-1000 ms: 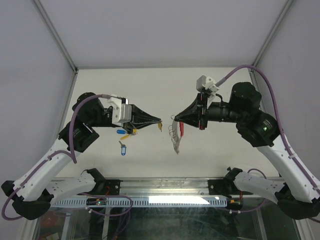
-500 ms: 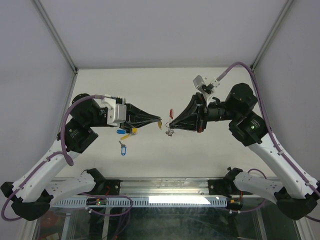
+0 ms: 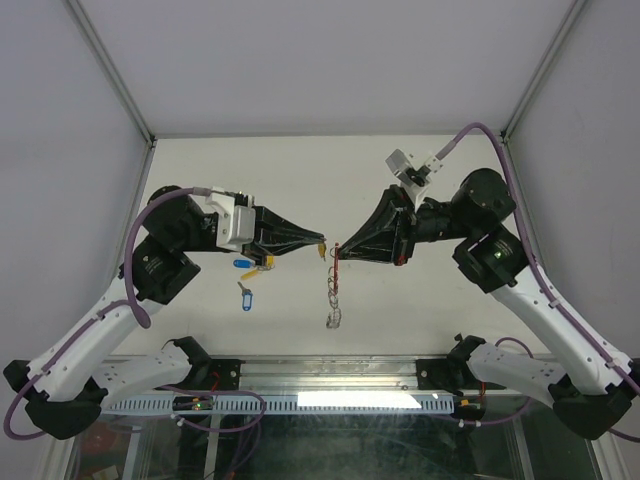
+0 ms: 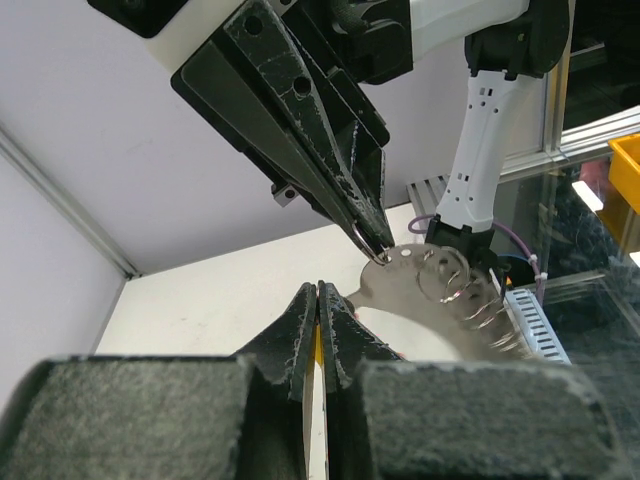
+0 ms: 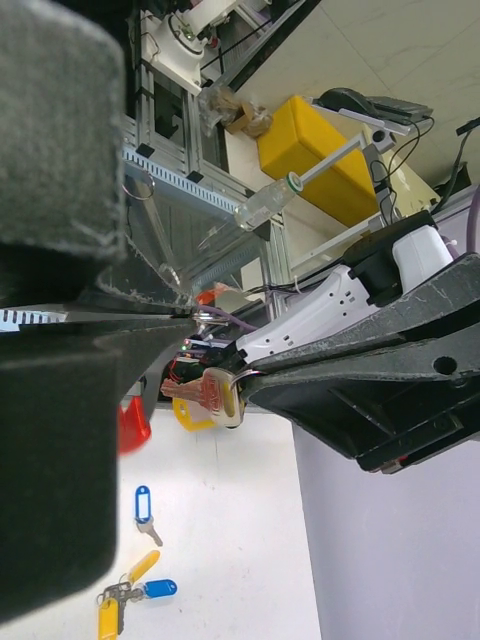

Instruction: Put the keys on the keyring

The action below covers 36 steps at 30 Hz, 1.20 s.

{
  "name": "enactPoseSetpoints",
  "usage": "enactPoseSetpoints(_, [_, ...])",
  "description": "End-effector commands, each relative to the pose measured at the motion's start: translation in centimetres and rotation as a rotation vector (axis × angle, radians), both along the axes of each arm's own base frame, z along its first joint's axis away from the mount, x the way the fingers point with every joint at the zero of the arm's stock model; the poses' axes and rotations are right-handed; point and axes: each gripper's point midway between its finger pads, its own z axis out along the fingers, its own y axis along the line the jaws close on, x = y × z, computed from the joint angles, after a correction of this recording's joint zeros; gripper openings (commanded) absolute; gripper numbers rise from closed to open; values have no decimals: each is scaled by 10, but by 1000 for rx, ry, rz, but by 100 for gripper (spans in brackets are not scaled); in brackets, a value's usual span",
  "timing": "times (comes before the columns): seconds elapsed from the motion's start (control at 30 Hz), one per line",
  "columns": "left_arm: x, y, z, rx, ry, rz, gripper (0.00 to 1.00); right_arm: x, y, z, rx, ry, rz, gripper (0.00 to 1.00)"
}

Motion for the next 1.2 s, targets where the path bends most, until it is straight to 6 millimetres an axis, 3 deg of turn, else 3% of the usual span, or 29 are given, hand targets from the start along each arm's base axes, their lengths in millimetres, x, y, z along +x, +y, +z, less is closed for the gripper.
enactPoseSetpoints(0.0, [-9, -2, 9, -33, -29, -43, 0, -2, 0, 13, 50, -28, 12, 0])
enactPoseSetpoints(1.17, [-17, -3, 7, -22, -35, -96, 0, 16, 7, 8, 65, 20, -69, 0])
